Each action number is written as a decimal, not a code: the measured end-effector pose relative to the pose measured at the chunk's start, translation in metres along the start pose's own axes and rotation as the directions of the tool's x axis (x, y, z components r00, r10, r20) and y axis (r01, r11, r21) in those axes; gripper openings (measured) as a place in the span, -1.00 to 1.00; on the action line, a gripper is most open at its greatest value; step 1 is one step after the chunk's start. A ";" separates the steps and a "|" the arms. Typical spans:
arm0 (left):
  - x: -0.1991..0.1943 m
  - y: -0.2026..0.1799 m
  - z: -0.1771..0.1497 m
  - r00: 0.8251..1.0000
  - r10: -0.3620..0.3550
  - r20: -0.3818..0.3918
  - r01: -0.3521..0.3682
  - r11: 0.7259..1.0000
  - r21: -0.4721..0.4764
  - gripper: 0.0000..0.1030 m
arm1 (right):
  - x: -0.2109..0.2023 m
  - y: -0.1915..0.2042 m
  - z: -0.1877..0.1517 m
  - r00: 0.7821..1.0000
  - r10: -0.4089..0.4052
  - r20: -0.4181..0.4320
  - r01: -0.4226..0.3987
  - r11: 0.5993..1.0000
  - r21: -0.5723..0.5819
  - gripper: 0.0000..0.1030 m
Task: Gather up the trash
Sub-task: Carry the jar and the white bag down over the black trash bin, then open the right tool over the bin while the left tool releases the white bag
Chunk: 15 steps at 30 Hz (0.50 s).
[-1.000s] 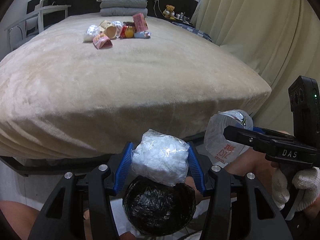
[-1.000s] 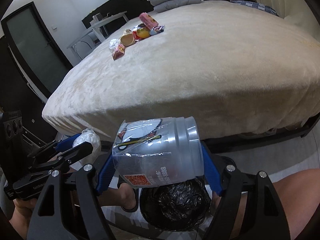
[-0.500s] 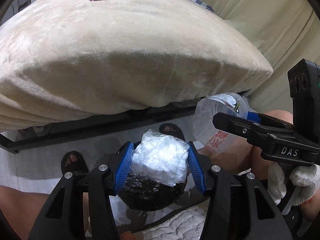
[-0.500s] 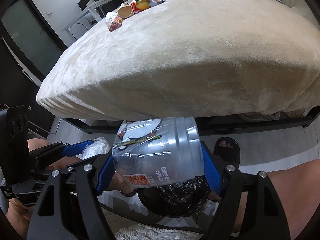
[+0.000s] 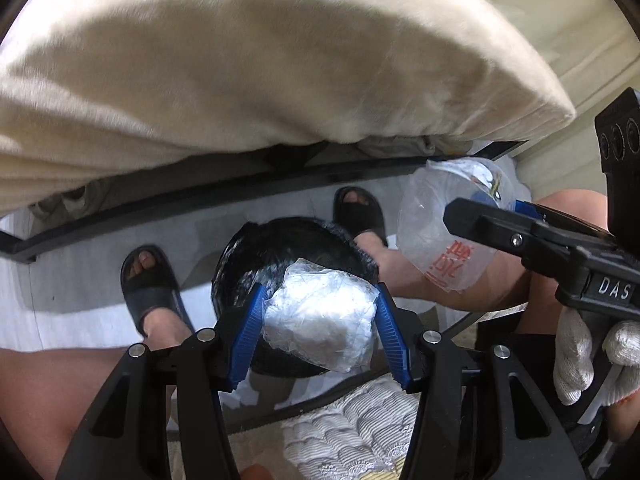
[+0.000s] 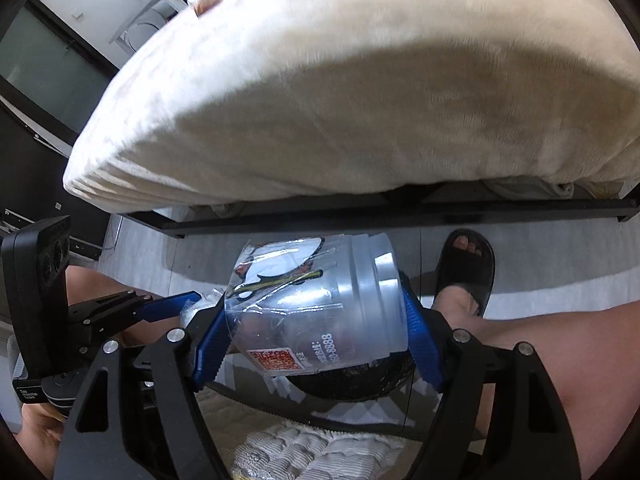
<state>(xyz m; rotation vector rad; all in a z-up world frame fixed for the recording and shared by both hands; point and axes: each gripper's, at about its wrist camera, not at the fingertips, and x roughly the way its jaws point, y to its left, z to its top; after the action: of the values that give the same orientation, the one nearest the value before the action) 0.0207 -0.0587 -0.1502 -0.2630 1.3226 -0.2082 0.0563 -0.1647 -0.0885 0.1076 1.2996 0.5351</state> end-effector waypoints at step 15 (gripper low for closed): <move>0.026 0.012 -0.005 0.994 -0.004 -0.109 0.000 0.999 -0.033 0.03 | 0.043 -0.011 0.002 0.986 0.012 -0.166 0.004 0.995 0.097 0.49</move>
<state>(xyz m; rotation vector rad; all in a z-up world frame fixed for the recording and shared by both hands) 0.0216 -0.0555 -0.1789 -0.2839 1.4345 -0.2049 0.0694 -0.1554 -0.1304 0.1488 1.4893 0.4922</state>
